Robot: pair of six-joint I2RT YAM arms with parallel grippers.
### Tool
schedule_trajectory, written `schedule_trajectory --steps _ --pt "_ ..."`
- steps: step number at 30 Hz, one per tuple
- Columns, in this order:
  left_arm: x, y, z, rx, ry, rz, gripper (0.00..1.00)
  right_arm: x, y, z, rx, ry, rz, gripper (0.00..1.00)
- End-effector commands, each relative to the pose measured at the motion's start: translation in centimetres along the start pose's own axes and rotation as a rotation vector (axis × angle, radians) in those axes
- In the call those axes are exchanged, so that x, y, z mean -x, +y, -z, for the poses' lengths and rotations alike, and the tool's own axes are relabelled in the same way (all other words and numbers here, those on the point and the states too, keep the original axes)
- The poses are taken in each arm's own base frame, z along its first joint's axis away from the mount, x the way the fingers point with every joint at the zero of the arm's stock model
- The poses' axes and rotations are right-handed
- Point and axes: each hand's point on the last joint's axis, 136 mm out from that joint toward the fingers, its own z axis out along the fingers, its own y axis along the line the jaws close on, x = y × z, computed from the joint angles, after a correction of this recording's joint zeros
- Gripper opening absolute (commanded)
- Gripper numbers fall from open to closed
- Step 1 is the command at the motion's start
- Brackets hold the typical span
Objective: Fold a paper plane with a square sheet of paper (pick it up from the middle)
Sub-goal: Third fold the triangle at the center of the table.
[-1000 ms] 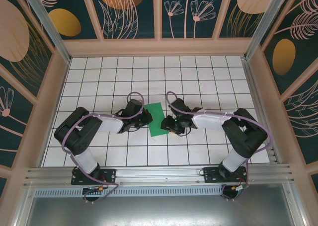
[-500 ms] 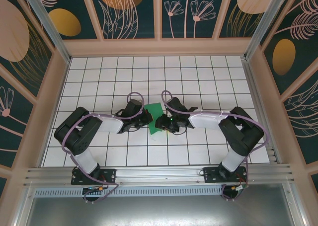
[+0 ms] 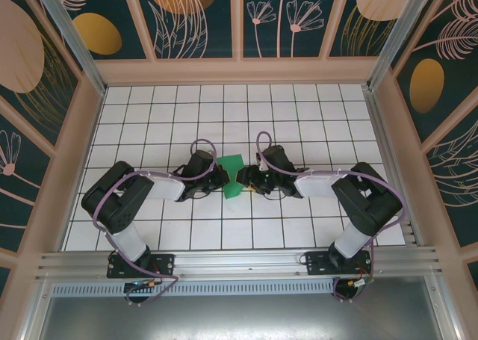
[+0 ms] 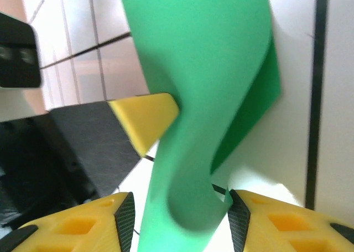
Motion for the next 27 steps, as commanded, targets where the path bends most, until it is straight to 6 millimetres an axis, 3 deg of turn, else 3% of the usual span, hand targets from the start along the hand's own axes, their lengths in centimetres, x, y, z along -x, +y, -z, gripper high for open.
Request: schedule_trajectory --steps 1,6,17,27 --pt "-4.4 9.0 0.3 0.311 0.109 0.054 0.0 0.5 2.4 0.2 0.114 -0.007 0.03 0.51" --pt "-4.4 9.0 0.2 0.312 0.11 0.051 0.0 0.3 2.3 0.1 0.122 0.001 0.063 0.52" --pt "-4.3 9.0 0.1 0.318 0.11 0.049 0.0 1.3 -0.3 -0.5 0.067 -0.02 0.007 0.53" --pt "-4.1 8.9 0.0 0.32 0.109 0.046 0.0 0.3 -0.2 -0.4 0.088 0.021 0.02 0.54"
